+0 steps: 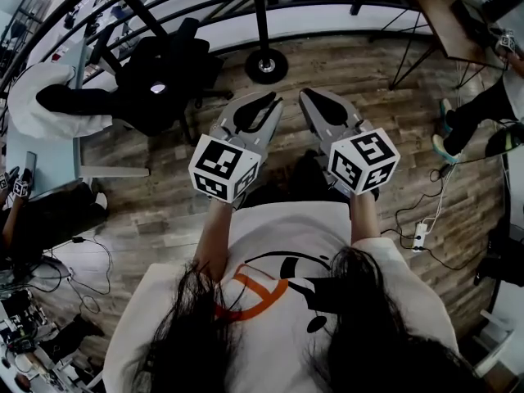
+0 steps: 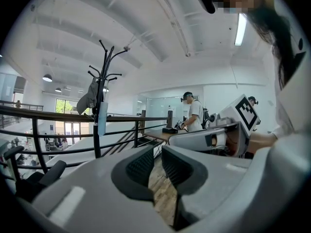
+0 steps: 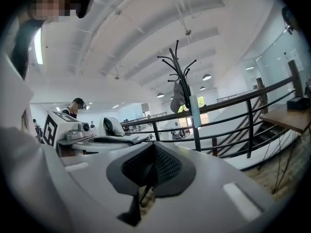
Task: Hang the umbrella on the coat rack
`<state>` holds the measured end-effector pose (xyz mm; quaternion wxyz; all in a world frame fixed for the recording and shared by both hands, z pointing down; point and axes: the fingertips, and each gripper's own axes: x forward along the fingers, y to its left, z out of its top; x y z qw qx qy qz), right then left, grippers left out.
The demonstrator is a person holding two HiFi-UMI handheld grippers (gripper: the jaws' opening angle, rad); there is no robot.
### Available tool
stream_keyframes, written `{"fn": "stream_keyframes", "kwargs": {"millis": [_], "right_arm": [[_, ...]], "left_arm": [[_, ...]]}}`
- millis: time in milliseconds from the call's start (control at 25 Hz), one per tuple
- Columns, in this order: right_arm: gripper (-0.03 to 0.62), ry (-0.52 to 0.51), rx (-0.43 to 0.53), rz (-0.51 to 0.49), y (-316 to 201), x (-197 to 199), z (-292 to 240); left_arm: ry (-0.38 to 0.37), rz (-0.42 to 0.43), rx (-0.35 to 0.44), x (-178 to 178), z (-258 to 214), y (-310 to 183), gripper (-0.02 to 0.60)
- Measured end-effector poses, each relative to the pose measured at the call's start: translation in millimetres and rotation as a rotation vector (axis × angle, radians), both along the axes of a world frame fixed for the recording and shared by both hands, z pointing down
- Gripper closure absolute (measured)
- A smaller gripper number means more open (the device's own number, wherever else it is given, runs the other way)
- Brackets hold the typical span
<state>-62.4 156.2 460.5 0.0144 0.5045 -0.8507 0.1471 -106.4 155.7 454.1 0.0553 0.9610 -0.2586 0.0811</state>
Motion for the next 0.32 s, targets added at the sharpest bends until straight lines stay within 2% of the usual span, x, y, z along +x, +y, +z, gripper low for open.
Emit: {"fn": "stream_keyframes", "kwargs": {"millis": [120, 320], "right_arm": [[0.576, 0.013, 0.003, 0.005, -3, 5, 1], [0.576, 0.077, 0.026, 0.064, -19, 35, -3]], "left_arm": [[-0.004, -0.003, -0.004, 0, 2, -3, 0.528], [-0.002, -0.024, 0.010, -2, -2, -17, 0.528]]}}
